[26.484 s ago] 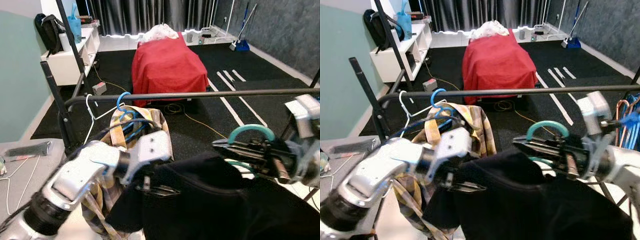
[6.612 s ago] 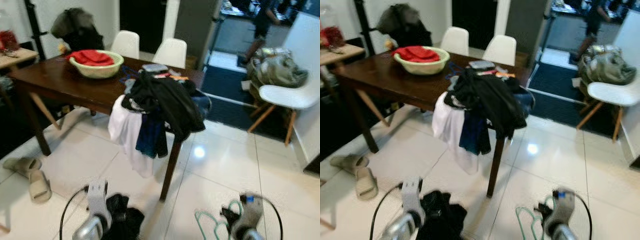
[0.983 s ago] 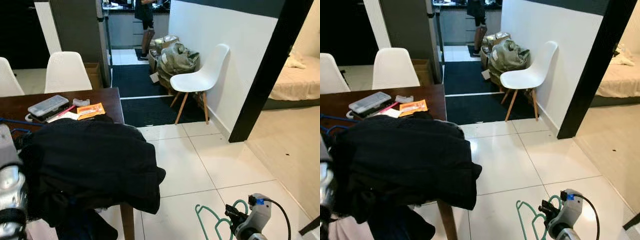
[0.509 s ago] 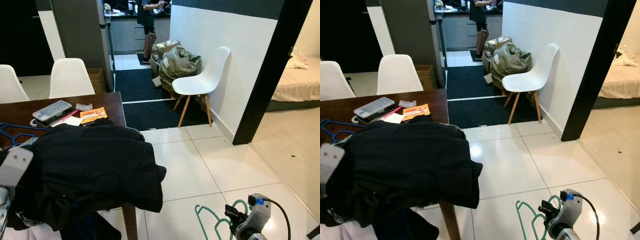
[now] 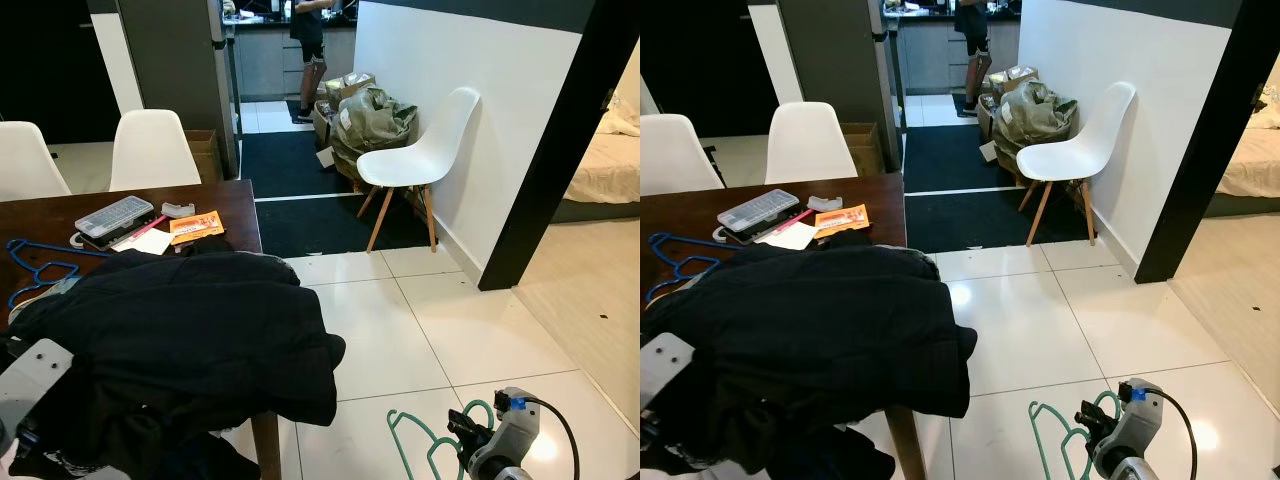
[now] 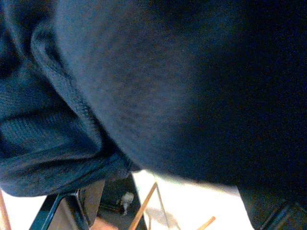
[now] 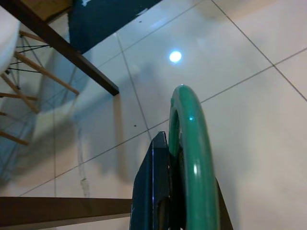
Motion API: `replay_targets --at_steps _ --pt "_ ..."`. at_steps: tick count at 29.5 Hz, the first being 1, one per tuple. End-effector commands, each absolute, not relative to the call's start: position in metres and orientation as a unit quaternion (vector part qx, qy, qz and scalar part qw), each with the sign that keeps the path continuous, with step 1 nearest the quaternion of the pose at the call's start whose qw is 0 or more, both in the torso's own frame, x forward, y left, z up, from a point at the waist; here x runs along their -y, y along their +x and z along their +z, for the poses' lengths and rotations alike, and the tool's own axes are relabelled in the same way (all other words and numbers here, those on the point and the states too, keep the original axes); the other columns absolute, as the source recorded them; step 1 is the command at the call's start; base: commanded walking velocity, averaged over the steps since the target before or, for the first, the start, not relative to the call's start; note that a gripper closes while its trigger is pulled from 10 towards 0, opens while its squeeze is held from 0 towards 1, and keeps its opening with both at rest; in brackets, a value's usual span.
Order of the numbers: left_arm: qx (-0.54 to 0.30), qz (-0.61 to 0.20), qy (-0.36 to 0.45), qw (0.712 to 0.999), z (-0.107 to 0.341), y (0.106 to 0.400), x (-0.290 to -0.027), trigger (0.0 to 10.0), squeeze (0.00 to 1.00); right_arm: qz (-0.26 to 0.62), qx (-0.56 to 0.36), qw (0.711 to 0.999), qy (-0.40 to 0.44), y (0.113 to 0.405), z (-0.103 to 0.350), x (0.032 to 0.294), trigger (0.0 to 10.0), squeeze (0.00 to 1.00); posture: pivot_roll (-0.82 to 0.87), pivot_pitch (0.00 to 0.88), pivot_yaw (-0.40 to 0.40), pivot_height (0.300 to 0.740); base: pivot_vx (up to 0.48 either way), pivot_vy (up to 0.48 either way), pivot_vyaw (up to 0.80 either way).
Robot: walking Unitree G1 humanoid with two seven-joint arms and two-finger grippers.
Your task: Hang hanger
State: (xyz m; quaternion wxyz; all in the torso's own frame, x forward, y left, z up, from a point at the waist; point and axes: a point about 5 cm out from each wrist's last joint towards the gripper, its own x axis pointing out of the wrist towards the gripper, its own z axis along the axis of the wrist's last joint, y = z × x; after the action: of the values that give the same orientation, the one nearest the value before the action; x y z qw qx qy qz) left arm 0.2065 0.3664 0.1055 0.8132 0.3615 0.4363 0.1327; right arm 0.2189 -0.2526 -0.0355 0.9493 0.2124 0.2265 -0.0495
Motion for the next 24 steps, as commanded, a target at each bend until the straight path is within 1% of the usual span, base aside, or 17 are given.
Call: replay_targets --at_steps 1,3,4,6,7,10,12,13,15,16,18,19,20,21,22,23,24 --pt "-0.425 0.172 0.366 0.810 0.108 0.206 -0.374 10.0 1.00 -0.054 -0.226 0.947 0.222 0.220 -0.035 0.253 10.0 0.00 0.06 0.000 -0.038 0.740 0.000 0.000 0.00" --pt "-0.397 0.229 0.384 0.802 0.119 0.203 -0.385 10.0 1.00 -0.057 -0.224 0.947 0.223 0.220 -0.035 0.254 10.0 0.00 0.06 0.000 -0.041 0.740 0.000 0.000 0.00" --pt "-0.397 0.229 0.384 0.802 0.119 0.203 -0.385 10.0 1.00 -0.057 -0.224 0.947 0.223 0.220 -0.035 0.254 10.0 0.00 0.06 0.000 -0.041 0.740 0.000 0.000 0.00" --pt "-0.394 0.268 0.401 0.783 0.131 0.195 -0.395 10.0 1.00 -0.059 -0.223 0.947 0.221 0.220 -0.034 0.255 10.0 0.00 0.07 0.000 -0.048 0.740 0.000 0.000 0.00" --pt "-0.384 0.296 0.408 0.774 0.145 0.191 -0.403 10.0 1.00 -0.057 -0.225 0.947 0.221 0.220 -0.035 0.255 10.0 0.00 0.07 0.000 -0.053 0.740 0.000 0.000 0.00" --pt "-0.373 0.305 0.408 0.776 0.154 0.192 -0.403 10.0 1.00 -0.056 -0.226 0.947 0.222 0.220 -0.034 0.255 10.0 0.00 0.07 0.000 -0.060 0.740 0.000 0.000 0.00" --pt "-0.313 0.322 0.393 0.802 0.183 0.201 -0.398 10.0 1.00 -0.054 -0.228 0.947 0.222 0.220 -0.035 0.256 10.0 0.00 0.07 0.000 -0.065 0.740 0.000 0.000 0.00" --pt "-0.313 0.322 0.393 0.802 0.183 0.201 -0.398 10.0 1.00 -0.054 -0.228 0.947 0.222 0.220 -0.035 0.256 10.0 0.00 0.07 0.000 -0.065 0.740 0.000 0.000 0.00" --pt "-0.223 0.282 0.289 0.888 0.214 0.219 -0.375 10.0 1.00 -0.054 -0.229 0.946 0.221 0.219 -0.035 0.257 10.0 0.00 0.08 0.000 -0.070 0.740 0.000 0.000 0.00" --pt "-0.197 0.252 0.255 0.912 0.223 0.225 -0.364 10.0 0.77 -0.054 -0.229 0.946 0.222 0.219 -0.034 0.257 10.0 0.00 0.08 0.000 -0.071 0.740 0.000 0.000 0.00" --pt "-0.197 0.252 0.255 0.912 0.223 0.225 -0.364 10.0 0.77 -0.054 -0.229 0.946 0.222 0.219 -0.034 0.257 10.0 0.00 0.08 0.000 -0.071 0.740 0.000 0.000 0.00" --pt "-0.180 0.229 0.235 0.927 0.229 0.228 -0.356 10.0 0.52 -0.054 -0.230 0.946 0.222 0.219 -0.035 0.257 10.0 0.00 0.08 0.000 -0.074 0.740 0.000 0.000 0.00" --pt "-0.164 0.212 0.211 0.940 0.231 0.231 -0.350 10.0 0.39 -0.054 -0.230 0.946 0.222 0.219 -0.035 0.258 10.0 0.00 0.08 0.000 -0.076 0.740 0.000 0.000 0.00" --pt "-0.164 0.212 0.211 0.940 0.231 0.231 -0.350 10.0 0.39 -0.054 -0.230 0.946 0.222 0.219 -0.035 0.258 10.0 0.00 0.08 0.000 -0.076 0.740 0.000 0.000 0.00" --pt "-0.119 0.189 0.187 0.957 0.239 0.237 -0.342 10.0 0.05 -0.054 -0.231 0.946 0.222 0.218 -0.035 0.258 10.0 0.00 0.08 0.000 -0.086 0.740 0.000 0.000 0.00" --pt "-0.119 0.189 0.187 0.957 0.239 0.237 -0.342 10.0 0.05 -0.054 -0.231 0.946 0.222 0.218 -0.035 0.258 10.0 0.00 0.08 0.000 -0.086 0.740 0.000 0.000 0.00" --pt "-0.060 0.167 0.148 0.973 0.248 0.244 -0.333 10.0 0.00 -0.053 -0.232 0.946 0.222 0.218 -0.035 0.258 10.0 0.00 0.08 0.000 -0.092 0.740 0.000 0.000 0.00"
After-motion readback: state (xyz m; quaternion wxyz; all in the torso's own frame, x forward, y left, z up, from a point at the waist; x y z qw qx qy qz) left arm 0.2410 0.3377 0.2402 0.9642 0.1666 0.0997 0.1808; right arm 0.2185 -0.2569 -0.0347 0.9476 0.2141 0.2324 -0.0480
